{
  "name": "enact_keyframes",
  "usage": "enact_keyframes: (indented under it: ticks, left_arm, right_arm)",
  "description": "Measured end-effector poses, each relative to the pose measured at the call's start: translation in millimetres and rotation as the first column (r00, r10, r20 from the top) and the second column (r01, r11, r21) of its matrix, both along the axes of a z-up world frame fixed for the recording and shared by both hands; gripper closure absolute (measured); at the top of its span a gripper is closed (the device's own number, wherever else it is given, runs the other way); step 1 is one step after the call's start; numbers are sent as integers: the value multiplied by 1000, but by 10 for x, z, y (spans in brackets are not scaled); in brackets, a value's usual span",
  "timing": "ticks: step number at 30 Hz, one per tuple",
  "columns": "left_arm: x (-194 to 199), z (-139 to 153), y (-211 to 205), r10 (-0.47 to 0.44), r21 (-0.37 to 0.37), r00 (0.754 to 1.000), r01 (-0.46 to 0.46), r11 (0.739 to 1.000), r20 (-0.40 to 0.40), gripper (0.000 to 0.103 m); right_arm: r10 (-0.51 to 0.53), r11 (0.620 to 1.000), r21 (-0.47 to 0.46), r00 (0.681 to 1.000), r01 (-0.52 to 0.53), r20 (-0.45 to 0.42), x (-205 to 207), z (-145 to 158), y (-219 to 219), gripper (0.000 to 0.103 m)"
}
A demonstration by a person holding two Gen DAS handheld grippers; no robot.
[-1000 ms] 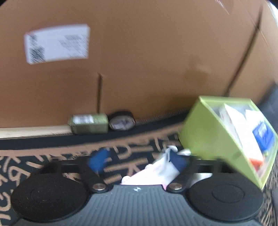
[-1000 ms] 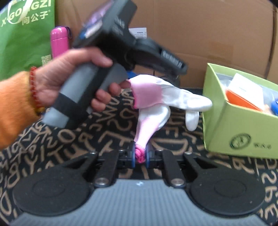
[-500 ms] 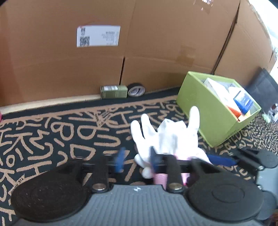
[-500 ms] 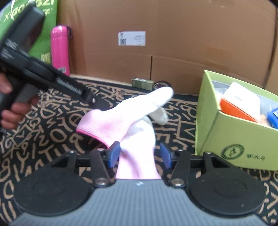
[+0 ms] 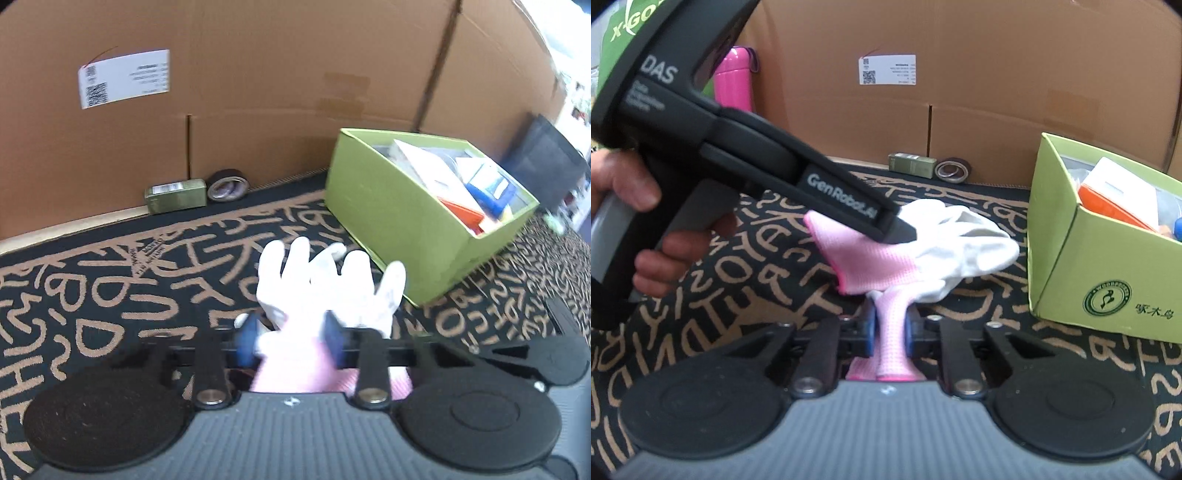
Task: Organize objects
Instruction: 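Grasp one white glove with right tool while left tool grasps the other, then carry both gloves into lime-green box and open both tools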
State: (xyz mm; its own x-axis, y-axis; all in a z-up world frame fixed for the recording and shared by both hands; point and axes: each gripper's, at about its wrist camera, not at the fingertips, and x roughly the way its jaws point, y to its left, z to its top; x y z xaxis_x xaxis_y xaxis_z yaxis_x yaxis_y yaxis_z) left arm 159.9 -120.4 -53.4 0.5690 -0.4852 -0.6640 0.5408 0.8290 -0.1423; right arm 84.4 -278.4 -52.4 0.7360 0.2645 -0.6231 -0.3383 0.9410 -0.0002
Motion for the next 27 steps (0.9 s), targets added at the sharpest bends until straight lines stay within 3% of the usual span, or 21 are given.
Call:
enact_keyframes:
  ticks: [2, 5, 12, 16, 22, 25, 27]
  left_arm:
    - [-53, 62, -10, -20, -1, 1000, 20, 1000, 2, 94]
    - [-131, 250, -4, -44, -59, 999, 44, 997, -1, 96]
    - [-314, 1036, -380, -122, -174, 976, 154, 973, 183, 96]
    - [-223, 1345, -707, -137, -216, 961, 191, 958, 242, 96]
    - [-47, 1360, -1333, -182, -249, 956, 239, 939, 228, 96]
    - [60, 1203, -1634, -173, -226, 959, 224, 948, 223, 96]
    - [206, 1022, -1826, -166, -212, 973, 199, 957, 162, 96]
  right_arm:
    - [-1, 1000, 16, 1000, 1, 8, -34, 40, -41, 92]
    - [-6, 999, 38, 999, 4, 51, -152, 184, -138, 92]
    - [-78, 996, 53, 962, 66, 262, -367, 848, -550, 92]
    - [-197, 979, 13, 923, 205, 331, -332, 1059, -946, 92]
    - [-358, 917, -28, 853, 397, 381, -49, 1102, -1571, 92]
    - [-388, 901, -38, 844, 431, 369, 208, 1048, -1856, 92]
    - [-394, 897, -54, 849, 438, 351, 371, 961, -1998, 92]
